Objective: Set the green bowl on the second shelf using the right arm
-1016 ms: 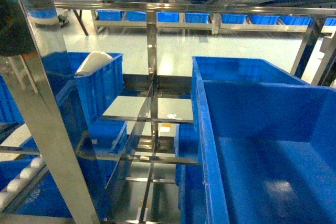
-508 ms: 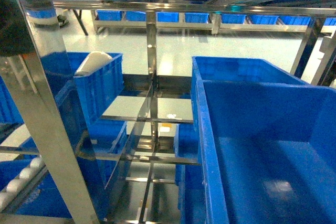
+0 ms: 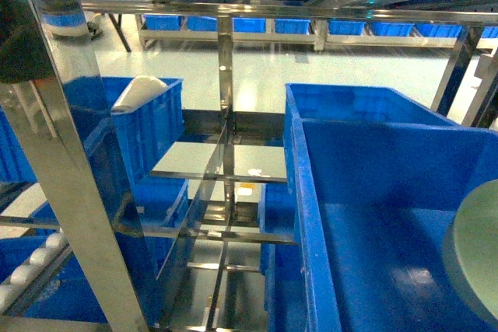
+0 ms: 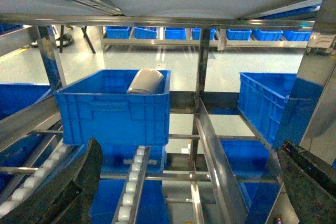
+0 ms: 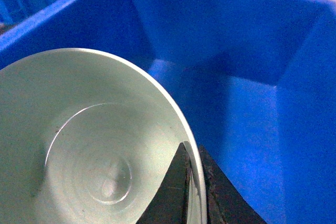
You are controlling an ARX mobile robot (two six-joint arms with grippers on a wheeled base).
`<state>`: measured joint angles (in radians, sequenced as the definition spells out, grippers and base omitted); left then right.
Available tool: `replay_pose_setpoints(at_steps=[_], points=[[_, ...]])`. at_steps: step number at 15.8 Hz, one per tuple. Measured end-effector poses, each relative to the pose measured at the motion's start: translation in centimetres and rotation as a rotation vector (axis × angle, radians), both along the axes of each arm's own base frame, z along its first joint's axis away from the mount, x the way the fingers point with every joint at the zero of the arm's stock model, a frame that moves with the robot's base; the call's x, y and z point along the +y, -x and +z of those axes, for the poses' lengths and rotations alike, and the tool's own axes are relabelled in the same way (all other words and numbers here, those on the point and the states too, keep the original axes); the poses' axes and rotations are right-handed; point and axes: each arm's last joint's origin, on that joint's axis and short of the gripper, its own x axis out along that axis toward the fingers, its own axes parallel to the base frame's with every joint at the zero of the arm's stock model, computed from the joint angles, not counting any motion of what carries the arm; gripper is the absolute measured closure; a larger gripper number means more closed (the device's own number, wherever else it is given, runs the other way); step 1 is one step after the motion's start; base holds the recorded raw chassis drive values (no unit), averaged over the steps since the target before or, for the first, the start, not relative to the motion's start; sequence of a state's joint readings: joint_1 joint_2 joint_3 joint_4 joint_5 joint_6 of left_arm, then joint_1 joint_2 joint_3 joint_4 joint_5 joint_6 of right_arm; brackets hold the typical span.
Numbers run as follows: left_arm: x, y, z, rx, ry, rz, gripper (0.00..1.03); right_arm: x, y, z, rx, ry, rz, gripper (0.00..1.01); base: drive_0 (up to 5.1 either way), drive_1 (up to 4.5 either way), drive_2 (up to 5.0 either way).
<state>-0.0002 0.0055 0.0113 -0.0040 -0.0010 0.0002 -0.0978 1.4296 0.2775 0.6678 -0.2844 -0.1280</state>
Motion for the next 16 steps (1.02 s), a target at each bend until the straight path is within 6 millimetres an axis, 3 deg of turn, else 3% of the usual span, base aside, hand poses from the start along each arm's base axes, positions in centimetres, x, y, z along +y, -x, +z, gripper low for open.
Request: replay_pose_setpoints(at_steps=[4, 9, 11, 16], points=[[0.0, 0.0, 0.0, 0.000, 0.000, 0.000, 0.05, -0.5, -5.3, -2.7, 0.119, 0.041, 0.045, 0.99, 0.0, 0.00, 0.0], [0.0, 0.0, 0.0, 0.000, 0.000, 0.000, 0.05, -0.8, -8.4, -4.4, 0.190, 0.081, 0.080, 0.99, 0.0, 0.00, 0.0], [0.0, 0.0, 0.0, 0.000, 0.000, 0.000, 0.05, -1.2, -11.0, -4.7, 0.198, 0.090, 0.070, 0.99, 0.0, 0.00, 0.0], [0.0, 0.0, 0.0, 0.000, 0.000, 0.000, 0.05, -1.3, -11.3, -5.1, 0.266, 0.015, 0.060, 0.99, 0.0, 0.00, 0.0]])
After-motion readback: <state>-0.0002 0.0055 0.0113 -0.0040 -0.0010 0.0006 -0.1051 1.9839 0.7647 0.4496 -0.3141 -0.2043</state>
